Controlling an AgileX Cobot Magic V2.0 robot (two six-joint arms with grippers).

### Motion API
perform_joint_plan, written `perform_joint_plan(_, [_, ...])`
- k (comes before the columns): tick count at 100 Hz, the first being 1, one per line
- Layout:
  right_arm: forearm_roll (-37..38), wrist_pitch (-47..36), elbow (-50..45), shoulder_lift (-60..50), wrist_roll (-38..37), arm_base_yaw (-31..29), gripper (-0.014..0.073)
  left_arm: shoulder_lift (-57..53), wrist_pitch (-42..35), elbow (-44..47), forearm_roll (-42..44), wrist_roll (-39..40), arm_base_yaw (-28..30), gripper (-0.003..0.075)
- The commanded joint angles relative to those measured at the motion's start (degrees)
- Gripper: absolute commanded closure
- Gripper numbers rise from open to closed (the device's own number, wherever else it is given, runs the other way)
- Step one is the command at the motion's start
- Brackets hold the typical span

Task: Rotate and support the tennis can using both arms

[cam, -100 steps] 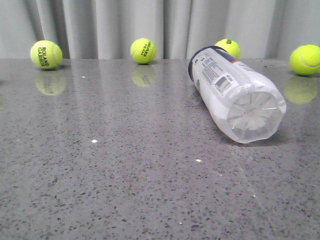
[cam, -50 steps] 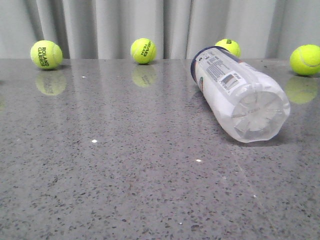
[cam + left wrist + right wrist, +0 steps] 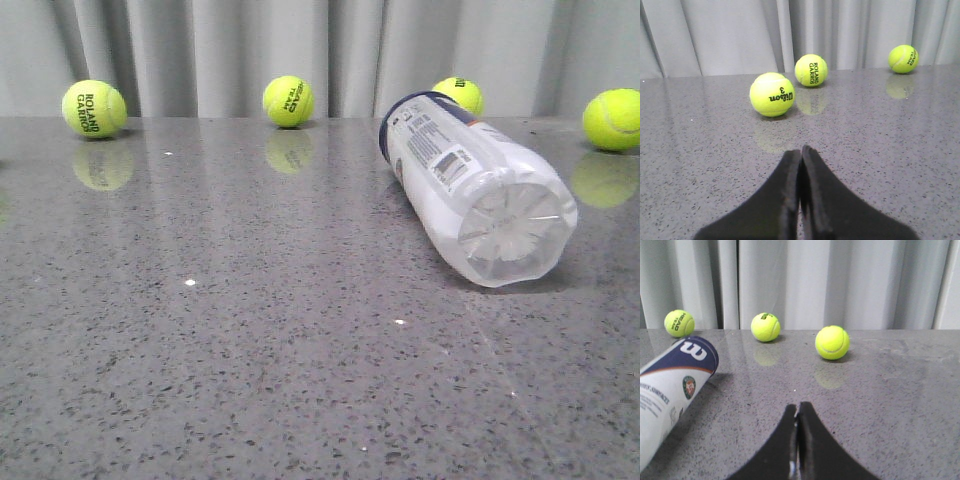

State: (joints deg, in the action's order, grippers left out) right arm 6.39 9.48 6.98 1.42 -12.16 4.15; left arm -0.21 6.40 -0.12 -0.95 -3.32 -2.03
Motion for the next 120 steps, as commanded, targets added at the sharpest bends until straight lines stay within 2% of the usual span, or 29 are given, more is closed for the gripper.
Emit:
perform_joint_plan(1, [0.72,0.64,7.05,5.04,0.11,-0.29,0.066,-1.93,-4.27,2.64,-0.37,0.54,0.06,0.074])
perform_joint_plan(39, [0.72,15.87,28.86,28.15,0.11,-0.29,0.066,-1.93,-4.27,2.64,-0.37,0.54,0.06,0.074])
perform_joint_plan(60, [0.67,20.97,33.92,37.65,0.11,-0.29,0.066,-1.93,-4.27,2.64,-0.37,0.54,0.06,0.074])
perform_joint_plan(73, [0.67,21.37,35.07,40.46,0.11,-0.29,0.0636,-1.93,-4.27,2.64,-0.37,0.54,0.06,0.074])
perform_joint_plan(82, [0.67,20.71,35.11,40.85,0.11,-0.29,0.0564,-1.93,-4.27,2.64,-0.37,0.54,0.06,0.074])
perform_joint_plan(89, [0.67,20.63,35.11,40.85,0.11,-0.29,0.0475,-1.93,-4.27,2.64,-0.37,0.54,0.06,0.074])
perform_joint_plan(96, [0.67,20.5,35.11,40.85,0.11,-0.29,0.0352,-1.93,-4.27,2.64,-0.37,0.54,0.06,0.074])
perform_joint_plan(108, [0.67,19.93,35.11,40.74,0.11,-0.29,0.0073,-1.93,-4.27,2.64,-0.37,0.54,0.06,0.074])
perform_joint_plan(115, [0.67,19.42,35.11,40.66,0.11,-0.29,-0.0062,-1.93,-4.27,2.64,-0.37,0.54,0.06,0.074])
perform_joint_plan(120, [0.67,19.26,35.11,40.66,0.11,-0.29,-0.0061,-1.93,-4.27,2.64,-0.37,0.54,0.06,0.074])
